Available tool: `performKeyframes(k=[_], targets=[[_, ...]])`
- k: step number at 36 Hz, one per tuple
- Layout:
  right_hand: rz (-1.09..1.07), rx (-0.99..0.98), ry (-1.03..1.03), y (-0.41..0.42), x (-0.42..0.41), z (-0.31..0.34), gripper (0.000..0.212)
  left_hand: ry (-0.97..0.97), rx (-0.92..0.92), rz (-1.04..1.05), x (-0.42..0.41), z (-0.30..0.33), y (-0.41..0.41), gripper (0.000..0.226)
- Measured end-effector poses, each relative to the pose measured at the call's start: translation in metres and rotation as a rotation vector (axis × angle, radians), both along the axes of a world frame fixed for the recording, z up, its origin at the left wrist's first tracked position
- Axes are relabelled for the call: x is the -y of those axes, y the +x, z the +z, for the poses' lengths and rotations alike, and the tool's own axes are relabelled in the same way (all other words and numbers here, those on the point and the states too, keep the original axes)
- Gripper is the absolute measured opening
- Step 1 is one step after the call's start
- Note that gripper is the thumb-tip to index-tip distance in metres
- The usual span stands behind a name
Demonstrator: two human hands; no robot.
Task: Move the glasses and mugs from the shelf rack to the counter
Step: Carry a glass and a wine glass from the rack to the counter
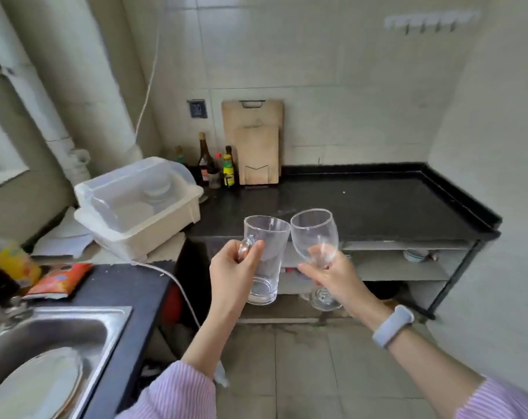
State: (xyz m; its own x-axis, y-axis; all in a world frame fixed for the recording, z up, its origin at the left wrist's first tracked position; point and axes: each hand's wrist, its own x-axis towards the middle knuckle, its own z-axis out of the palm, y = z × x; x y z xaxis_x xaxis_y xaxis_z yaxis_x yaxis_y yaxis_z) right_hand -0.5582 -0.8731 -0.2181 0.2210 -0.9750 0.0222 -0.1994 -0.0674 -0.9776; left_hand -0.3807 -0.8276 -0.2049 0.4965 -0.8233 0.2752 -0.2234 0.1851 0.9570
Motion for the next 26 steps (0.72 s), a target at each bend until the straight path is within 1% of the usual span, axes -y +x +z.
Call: performKeyframes(k=[3,6,8,12,15,17,22,26], targets=[[-0.071,0.016,0.005,-0.021,0.042,-0.006,0.031,-0.003,0.003,-0.055,0.057,-0.005,-0.019,0.046],[-0.077,0.061,-0.005,-0.032,0.088,-0.016,0.021,-0.002,-0.018,-0.104,0.115,-0.015,-0.028,0.042],[-0.109,0.054,-0.013,-0.036,0.123,-0.022,0.020,0.014,-0.009,-0.140,0.156,-0.022,-0.032,0.041],[-0.202,0.004,0.013,-0.042,0.201,-0.031,0.033,0.060,0.015,-0.218,0.243,-0.031,-0.035,0.045],[-0.213,-0.015,0.050,-0.043,0.257,-0.032,0.044,0.119,0.024,-0.232,0.307,-0.035,-0.036,0.039],[-0.213,-0.013,0.066,-0.044,0.290,-0.033,0.046,0.148,0.041,-0.236,0.345,-0.036,-0.038,0.034],[-0.231,-0.003,0.072,-0.050,0.363,-0.045,0.024,0.232,0.070,-0.243,0.427,-0.048,-0.043,0.030],[-0.240,-0.012,0.127,-0.056,0.419,-0.063,0.030,0.282,0.055,-0.256,0.483,-0.066,-0.047,0.022]])
